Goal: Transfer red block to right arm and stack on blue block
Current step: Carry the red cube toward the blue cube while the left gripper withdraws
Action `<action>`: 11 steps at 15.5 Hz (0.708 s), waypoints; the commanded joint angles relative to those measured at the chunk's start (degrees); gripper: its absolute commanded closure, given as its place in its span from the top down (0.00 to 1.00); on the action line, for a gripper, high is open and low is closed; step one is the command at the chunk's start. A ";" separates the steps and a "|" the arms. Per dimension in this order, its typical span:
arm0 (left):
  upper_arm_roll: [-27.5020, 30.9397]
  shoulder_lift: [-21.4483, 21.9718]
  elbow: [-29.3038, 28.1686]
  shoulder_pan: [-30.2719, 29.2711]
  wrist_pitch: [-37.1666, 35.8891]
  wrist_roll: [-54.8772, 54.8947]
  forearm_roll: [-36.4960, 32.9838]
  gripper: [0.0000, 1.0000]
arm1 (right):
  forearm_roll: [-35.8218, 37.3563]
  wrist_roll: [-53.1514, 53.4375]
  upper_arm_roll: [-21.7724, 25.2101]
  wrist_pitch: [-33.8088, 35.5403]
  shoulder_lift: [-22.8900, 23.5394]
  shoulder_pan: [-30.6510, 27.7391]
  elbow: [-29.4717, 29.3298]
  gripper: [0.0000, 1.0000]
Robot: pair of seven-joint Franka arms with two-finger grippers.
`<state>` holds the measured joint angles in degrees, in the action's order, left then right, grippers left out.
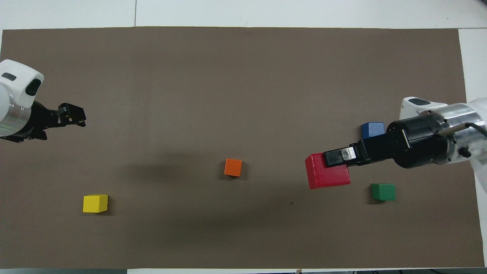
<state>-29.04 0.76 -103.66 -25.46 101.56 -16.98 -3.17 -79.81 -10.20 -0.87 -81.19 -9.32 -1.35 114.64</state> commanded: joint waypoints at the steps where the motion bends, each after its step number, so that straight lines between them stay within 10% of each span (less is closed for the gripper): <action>1: 5.54 -7.41 10.19 5.74 -6.09 3.80 -2.02 1.00 | 12.96 4.83 -0.44 -1.08 -1.66 -1.20 -6.08 0.00; 11: 30.71 -4.89 8.21 33.81 -10.16 7.32 -0.52 1.00 | 68.35 8.00 -2.99 -9.59 -1.84 2.93 -10.77 0.00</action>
<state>-0.54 -5.95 -93.73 5.33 91.44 -10.03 -3.41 -18.87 -3.73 -3.27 -88.02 -11.57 0.33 102.65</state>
